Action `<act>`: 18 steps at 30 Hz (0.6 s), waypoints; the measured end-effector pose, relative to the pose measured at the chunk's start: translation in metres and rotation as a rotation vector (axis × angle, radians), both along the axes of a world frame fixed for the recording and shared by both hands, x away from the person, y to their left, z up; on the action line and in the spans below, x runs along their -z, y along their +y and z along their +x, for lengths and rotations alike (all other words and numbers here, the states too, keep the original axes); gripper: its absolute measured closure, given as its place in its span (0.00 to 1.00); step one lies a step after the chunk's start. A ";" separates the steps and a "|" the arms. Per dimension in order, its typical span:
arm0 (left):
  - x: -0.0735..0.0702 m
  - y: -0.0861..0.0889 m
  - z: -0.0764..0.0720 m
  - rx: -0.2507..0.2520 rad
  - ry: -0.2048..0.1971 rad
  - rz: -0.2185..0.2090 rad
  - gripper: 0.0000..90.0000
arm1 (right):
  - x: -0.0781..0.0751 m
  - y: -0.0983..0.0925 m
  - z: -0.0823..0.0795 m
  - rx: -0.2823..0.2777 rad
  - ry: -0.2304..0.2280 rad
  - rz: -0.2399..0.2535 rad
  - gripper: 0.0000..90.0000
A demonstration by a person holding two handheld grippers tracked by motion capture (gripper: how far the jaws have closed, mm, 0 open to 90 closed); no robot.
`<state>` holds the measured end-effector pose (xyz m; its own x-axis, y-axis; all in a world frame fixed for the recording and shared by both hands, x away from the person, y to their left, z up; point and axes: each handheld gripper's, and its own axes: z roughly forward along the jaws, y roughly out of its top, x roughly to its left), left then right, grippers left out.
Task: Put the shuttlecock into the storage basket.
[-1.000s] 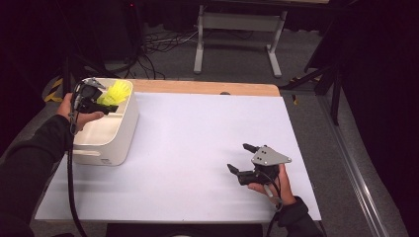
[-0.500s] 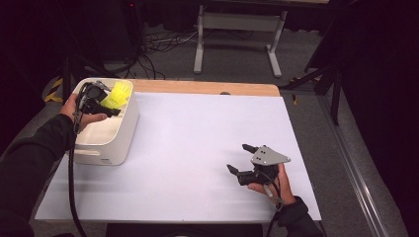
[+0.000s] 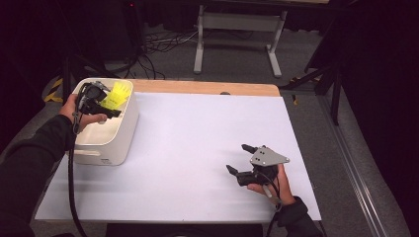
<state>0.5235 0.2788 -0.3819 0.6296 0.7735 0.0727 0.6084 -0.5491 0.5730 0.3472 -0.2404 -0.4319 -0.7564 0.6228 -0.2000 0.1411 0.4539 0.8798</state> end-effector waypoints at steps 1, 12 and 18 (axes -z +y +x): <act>0.000 0.000 0.000 0.000 -0.002 -0.001 0.45 | 0.000 0.000 0.000 -0.002 0.001 -0.002 0.17; 0.003 -0.002 0.001 -0.005 0.016 0.022 0.38 | 0.001 0.002 0.000 -0.010 0.007 -0.015 0.16; 0.003 -0.003 0.000 -0.009 0.016 0.034 0.36 | 0.002 0.003 -0.001 -0.015 0.008 -0.018 0.16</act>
